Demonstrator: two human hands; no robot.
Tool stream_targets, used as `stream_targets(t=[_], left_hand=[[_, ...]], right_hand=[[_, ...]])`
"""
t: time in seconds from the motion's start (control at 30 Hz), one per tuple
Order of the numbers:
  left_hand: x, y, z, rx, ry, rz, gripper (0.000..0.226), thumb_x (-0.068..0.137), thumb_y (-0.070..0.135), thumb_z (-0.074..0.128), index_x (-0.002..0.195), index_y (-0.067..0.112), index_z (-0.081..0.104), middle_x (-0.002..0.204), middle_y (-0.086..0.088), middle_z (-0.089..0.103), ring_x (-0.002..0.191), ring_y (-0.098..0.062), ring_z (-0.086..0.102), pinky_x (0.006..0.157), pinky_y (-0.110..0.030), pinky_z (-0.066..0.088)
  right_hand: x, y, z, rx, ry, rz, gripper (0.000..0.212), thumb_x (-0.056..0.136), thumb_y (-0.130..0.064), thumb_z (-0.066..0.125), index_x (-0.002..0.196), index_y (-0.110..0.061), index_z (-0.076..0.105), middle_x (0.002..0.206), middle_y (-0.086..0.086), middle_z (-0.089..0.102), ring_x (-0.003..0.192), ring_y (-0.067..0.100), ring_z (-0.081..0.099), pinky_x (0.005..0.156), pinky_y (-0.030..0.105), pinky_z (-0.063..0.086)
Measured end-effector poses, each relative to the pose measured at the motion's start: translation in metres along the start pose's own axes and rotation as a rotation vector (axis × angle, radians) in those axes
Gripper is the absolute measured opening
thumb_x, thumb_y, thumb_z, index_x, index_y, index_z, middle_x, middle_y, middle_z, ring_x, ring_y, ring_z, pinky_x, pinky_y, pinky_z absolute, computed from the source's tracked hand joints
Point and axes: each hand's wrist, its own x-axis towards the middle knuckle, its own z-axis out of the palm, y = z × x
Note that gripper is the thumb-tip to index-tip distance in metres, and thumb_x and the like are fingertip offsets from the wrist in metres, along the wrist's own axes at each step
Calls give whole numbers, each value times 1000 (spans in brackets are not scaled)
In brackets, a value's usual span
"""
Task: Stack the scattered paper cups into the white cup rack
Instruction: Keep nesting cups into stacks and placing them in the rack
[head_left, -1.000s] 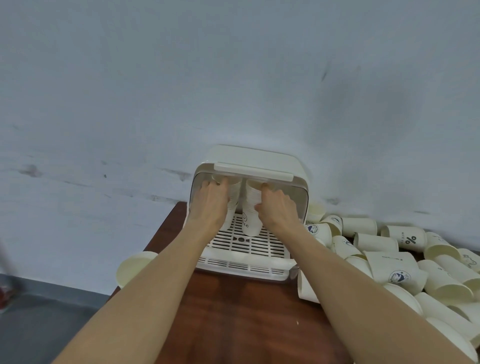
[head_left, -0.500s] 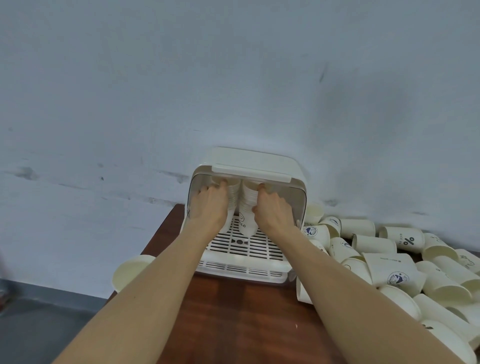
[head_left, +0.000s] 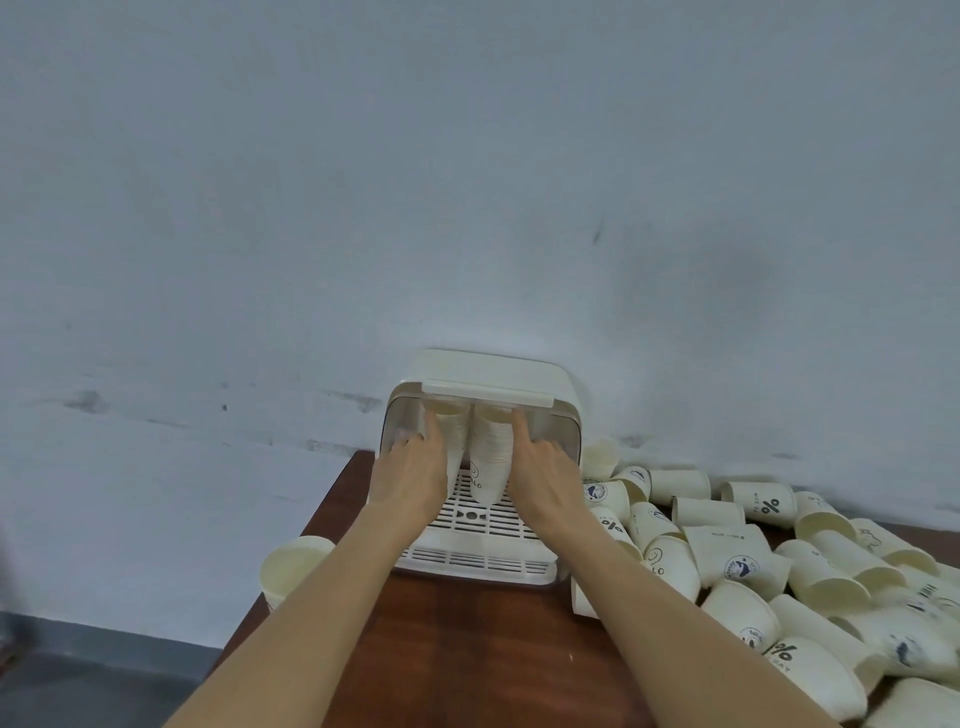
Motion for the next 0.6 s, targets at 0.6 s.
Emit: stream_targets(t=[0.6], left_hand=[[-113,36,-75,-121,-64,28,28,93,16,41,122,14,41,120,-6,57,104,-27,57,70,-37,41]], right_hand=[[-131,-22,-81,210,-88,6,56,86,-6,42,139,-19,34,107,6,63,95,27,57,68,35,40]])
